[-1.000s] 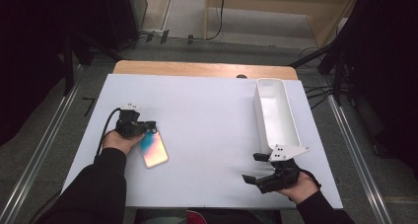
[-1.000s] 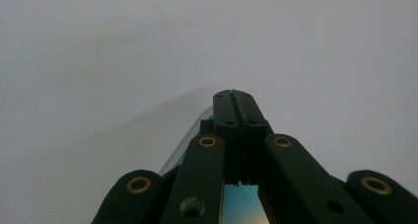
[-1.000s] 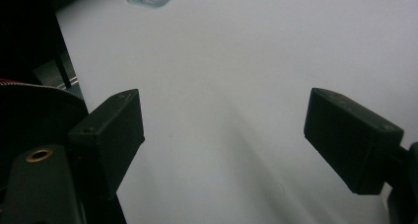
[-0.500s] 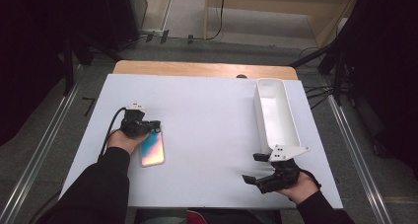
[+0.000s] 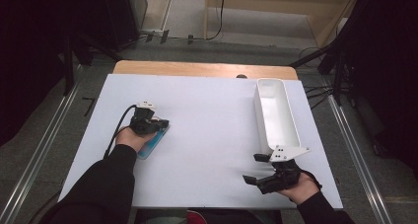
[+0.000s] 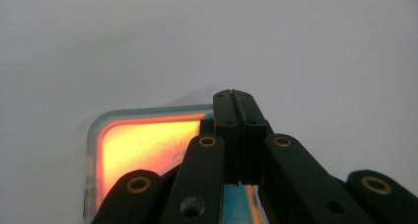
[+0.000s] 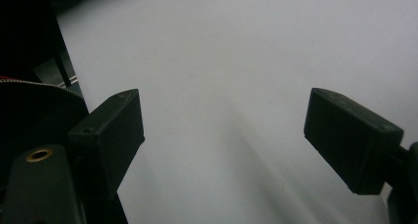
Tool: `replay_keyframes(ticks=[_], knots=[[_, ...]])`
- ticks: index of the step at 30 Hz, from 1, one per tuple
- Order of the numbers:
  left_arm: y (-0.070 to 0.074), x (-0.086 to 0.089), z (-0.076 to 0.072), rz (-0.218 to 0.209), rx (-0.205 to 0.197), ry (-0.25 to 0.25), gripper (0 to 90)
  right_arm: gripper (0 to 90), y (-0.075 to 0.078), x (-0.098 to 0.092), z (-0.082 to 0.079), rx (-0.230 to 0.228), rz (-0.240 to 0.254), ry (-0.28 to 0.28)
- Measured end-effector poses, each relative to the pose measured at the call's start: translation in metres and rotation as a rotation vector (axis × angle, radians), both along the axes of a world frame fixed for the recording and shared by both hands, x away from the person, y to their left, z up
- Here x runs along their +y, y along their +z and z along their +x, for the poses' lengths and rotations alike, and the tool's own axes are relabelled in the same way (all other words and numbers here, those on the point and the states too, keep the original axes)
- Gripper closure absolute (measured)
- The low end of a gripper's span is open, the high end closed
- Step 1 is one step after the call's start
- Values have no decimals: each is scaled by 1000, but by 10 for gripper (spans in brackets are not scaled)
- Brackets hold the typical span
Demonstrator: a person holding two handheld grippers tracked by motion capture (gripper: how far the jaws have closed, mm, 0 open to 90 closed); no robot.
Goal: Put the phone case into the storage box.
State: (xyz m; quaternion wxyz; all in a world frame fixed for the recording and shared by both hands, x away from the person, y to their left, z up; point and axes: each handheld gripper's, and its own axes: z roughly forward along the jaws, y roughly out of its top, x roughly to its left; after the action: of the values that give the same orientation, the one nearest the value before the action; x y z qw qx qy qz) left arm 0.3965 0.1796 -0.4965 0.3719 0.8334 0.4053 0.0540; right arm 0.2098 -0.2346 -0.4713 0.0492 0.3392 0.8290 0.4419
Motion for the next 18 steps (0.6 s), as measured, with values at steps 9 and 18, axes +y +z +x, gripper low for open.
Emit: replay_keyframes(ticks=[9,18], knots=[[-1,-23,5,-6,-3,-44,887,141,0,-1,0,1,0,0],[-3,-44,10,-19,-4,-77,887,140,0,-1,-1,5,-1,0]])
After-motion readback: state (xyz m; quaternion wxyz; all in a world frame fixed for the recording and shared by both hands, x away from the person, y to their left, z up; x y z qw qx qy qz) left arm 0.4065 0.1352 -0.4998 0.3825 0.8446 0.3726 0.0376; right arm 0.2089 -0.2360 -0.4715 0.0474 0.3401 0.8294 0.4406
